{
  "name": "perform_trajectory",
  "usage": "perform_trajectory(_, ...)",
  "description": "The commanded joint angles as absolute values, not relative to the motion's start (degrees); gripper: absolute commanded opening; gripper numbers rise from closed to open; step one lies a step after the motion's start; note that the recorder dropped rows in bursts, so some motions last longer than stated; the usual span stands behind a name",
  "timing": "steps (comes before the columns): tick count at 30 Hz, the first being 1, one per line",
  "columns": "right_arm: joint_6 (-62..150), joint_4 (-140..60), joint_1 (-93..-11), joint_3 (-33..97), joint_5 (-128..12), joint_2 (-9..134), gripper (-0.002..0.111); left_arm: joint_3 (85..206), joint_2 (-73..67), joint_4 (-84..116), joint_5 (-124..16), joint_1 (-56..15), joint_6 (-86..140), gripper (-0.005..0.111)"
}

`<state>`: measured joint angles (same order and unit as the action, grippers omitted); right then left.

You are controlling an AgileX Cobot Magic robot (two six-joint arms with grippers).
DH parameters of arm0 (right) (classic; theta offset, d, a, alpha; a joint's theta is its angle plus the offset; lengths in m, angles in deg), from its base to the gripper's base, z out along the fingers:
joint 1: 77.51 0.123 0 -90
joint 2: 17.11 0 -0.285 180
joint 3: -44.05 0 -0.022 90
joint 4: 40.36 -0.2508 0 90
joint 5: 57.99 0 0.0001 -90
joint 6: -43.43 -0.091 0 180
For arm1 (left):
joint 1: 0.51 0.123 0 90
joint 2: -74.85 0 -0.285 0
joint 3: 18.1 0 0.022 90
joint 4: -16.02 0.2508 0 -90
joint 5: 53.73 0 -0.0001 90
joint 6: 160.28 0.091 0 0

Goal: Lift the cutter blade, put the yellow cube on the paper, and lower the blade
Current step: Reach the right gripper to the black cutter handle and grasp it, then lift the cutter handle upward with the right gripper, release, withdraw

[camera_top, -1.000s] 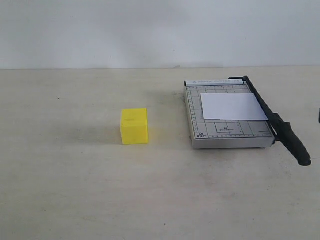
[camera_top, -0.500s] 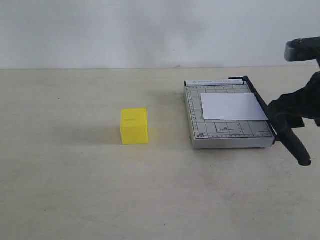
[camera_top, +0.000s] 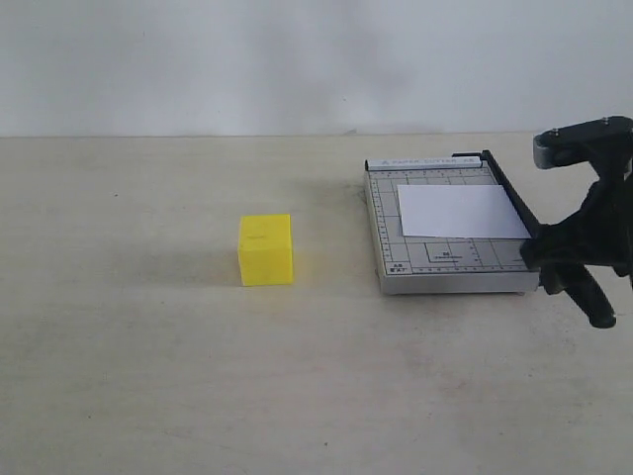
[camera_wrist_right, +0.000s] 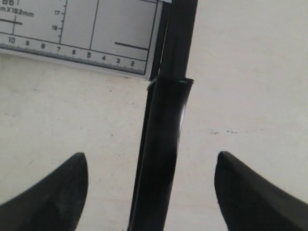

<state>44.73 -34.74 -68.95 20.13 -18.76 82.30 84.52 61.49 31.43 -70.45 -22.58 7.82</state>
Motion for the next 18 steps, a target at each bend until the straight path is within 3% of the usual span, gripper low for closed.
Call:
perform_trajectory(1,45.1,-33.4,-69.0,20.4,-19.3,84.5,0.069,84.7,61.4,31.5,-70.5,-22.8,7.8,0.023)
perform_trajectory(11,45.3,-33.4,-69.0,20.4,-19.2,88.4,0.066,84.7,61.4,31.5,-70.5,-22.8,7.8,0.023)
perform_trajectory(13,45.3,-33.4,-69.0,20.4,-19.2,88.4,0.056,84.7,61.4,31.5,-70.5,-22.8,7.8,0.023)
perform_trajectory(18,45.4,-33.0,-69.0,20.4,-19.0,88.4,0.015,84.7,61.4,31.5,-70.5,-22.8,7.8,0.023)
